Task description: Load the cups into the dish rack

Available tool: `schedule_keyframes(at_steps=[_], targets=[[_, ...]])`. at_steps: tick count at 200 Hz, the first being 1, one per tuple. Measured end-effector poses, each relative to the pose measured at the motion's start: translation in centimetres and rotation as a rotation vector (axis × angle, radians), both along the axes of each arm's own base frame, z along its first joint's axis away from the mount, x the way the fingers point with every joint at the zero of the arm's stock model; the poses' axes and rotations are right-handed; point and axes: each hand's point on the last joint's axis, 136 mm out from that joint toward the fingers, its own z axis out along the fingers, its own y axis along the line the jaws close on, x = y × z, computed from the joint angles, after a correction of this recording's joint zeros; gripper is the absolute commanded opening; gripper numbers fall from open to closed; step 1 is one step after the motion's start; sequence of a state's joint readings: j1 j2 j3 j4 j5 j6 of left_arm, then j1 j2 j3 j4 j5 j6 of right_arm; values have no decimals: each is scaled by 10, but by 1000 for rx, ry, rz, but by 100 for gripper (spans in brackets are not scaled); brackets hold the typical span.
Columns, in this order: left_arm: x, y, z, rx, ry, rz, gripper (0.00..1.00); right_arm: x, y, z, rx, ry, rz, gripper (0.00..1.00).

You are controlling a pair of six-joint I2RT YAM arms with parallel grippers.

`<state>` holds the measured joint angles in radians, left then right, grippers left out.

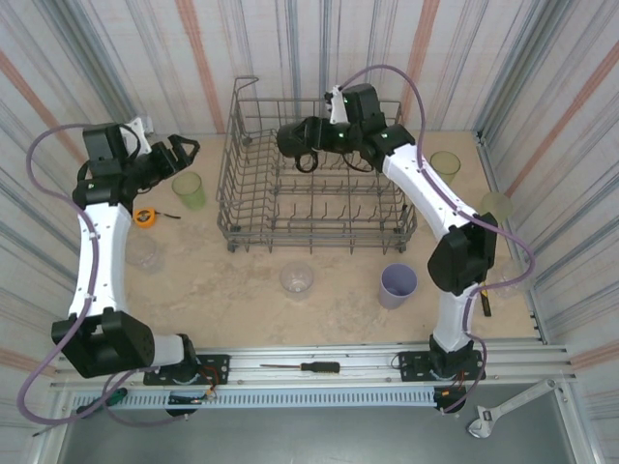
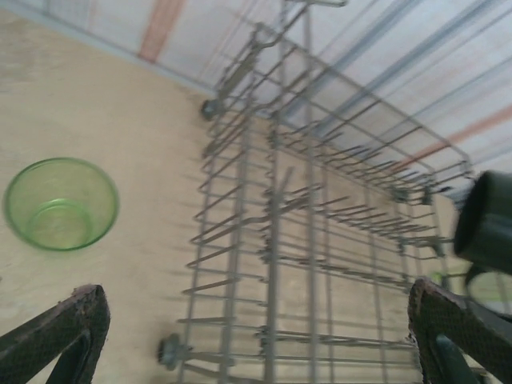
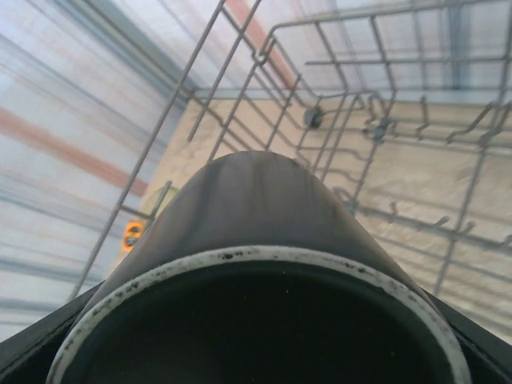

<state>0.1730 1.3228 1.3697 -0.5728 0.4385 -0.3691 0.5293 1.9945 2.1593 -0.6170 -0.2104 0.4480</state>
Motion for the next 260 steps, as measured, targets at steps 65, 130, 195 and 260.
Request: schedule_keyframes(at_steps=[65,130,195,260], targets=[[-1,9,-16,20,44,52,99,23,1,-59,-319,32,-86,0],[0,9,-17,10,51,58,99,29,-13,-90,-436,65,-122,0],[-1,9,-21,9,58,58,99,39,-19,-85,-432,33,-136,0],[-1,9,-22,7,63,60,99,59,-26,-94,-414,23,-157,0]])
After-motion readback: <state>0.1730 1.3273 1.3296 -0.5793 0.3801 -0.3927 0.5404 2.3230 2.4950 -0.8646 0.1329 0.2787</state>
